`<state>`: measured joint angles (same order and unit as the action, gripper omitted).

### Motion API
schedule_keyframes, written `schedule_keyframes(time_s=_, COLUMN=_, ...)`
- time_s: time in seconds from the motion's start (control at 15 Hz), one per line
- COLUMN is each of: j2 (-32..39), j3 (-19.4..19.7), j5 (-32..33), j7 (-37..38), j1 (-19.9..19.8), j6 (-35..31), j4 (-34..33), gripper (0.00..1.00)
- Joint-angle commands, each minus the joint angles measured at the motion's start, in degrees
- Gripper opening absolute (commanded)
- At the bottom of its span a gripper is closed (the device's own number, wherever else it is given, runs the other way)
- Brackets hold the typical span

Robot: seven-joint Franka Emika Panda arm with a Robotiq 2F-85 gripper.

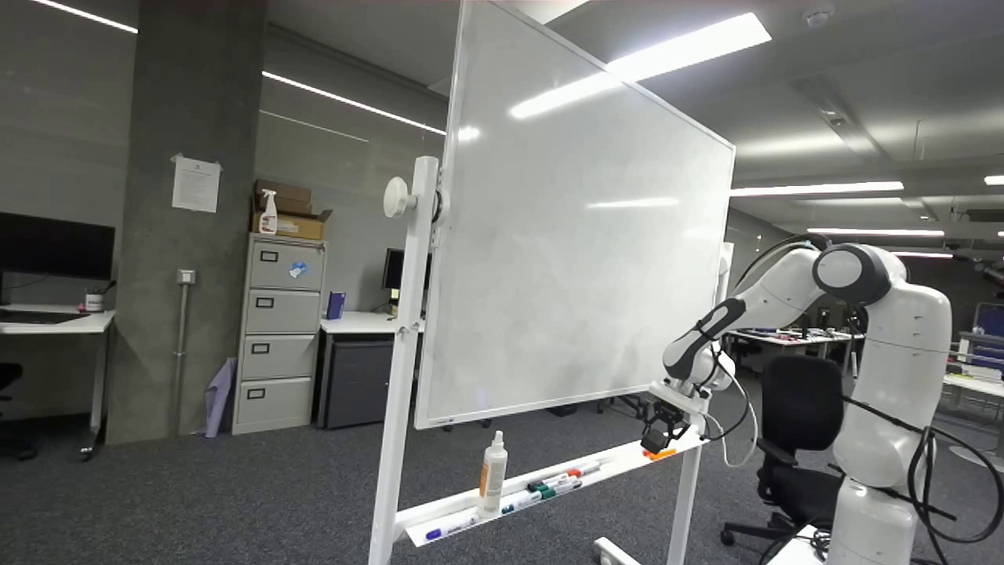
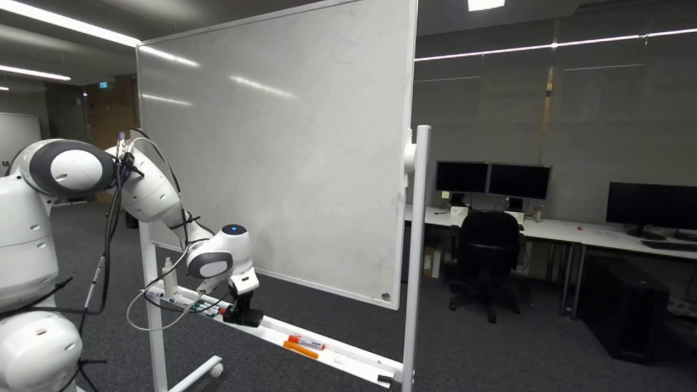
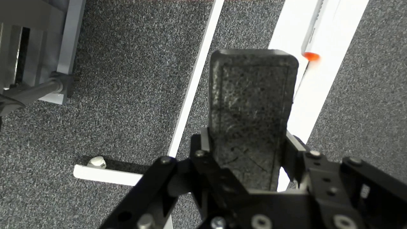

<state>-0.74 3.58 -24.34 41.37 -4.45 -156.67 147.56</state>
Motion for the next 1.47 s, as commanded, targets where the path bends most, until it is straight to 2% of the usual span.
schedule_keyframes(time_s=0.0, j2=0.42, j3=0.15, j5=0.14, j7=0.19, j1=0.2, j6=0.12, j4=-0.21, gripper=0.3)
schedule_keyframes(time_s=0.07, j2=0.71, j3=0.16, j5=0.18, j7=0.21, j1=0.24, j6=0.13, j4=-0.27, gripper=0.55)
schedule_keyframes(time_s=0.2, j2=0.96, j3=0.17, j5=0.2, j7=0.23, j1=0.25, j6=0.13, j4=-0.27, gripper=0.55)
schedule_keyframes(time_s=0.27, j2=0.97, j3=0.17, j5=0.21, j7=0.23, j1=0.25, j6=0.13, j4=-0.27, gripper=0.3)
schedule_keyframes(time_s=0.93, j2=9.52, j3=-0.46, j5=-3.5, j7=1.24, j1=1.24, j6=-4.78, j4=-7.41, gripper=0.3)
schedule_keyframes(time_s=1.2, j2=12.99, j3=-0.5, j5=-2.45, j7=1.68, j1=2.29, j6=-8.93, j4=-8.24, gripper=0.3)
schedule_keyframes(time_s=1.4, j2=14.94, j3=-1.22, j5=-4.18, j7=1.05, j1=2.34, j6=-11.14, j4=-8.7, gripper=0.3)
